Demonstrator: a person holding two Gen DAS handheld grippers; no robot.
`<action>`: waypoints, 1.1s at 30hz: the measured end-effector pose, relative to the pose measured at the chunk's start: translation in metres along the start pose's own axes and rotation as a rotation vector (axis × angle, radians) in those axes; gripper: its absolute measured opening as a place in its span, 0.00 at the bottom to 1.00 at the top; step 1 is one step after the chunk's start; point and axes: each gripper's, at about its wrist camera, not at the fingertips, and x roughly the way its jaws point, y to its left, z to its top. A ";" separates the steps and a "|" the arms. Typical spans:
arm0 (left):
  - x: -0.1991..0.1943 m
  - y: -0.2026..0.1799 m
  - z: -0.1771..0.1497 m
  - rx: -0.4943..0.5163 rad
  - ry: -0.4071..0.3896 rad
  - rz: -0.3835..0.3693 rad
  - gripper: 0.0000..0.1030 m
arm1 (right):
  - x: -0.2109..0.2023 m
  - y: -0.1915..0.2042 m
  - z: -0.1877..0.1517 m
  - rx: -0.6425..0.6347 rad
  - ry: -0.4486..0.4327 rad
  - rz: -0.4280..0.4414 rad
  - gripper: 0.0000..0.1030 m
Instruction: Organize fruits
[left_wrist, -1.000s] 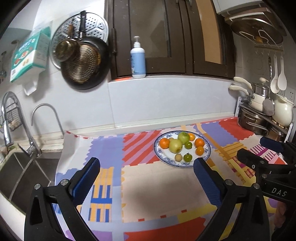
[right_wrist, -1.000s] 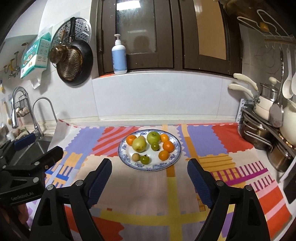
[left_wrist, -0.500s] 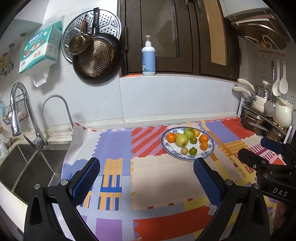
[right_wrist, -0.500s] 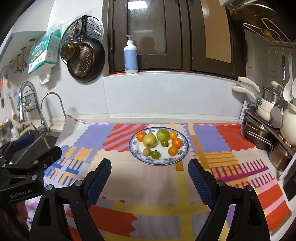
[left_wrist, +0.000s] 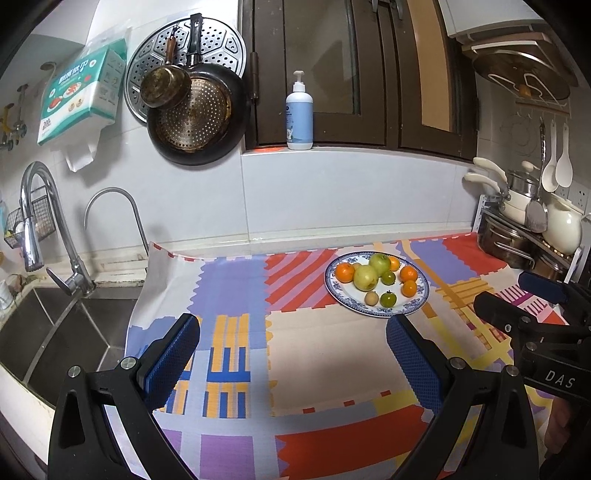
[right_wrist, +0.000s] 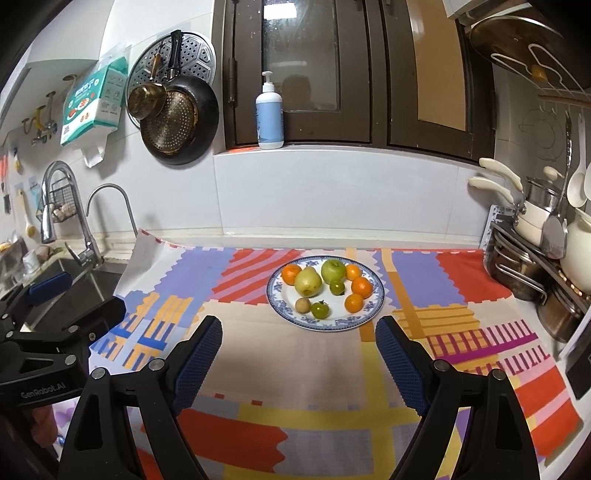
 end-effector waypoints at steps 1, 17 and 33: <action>0.000 0.000 0.000 0.001 0.000 -0.001 1.00 | 0.000 0.001 0.000 0.001 0.000 0.000 0.83; -0.004 0.006 0.001 -0.003 -0.008 0.003 1.00 | 0.000 0.007 0.001 0.002 -0.005 -0.001 0.83; 0.002 0.011 0.002 -0.007 0.006 0.001 1.00 | 0.004 0.010 0.002 0.001 0.004 0.003 0.83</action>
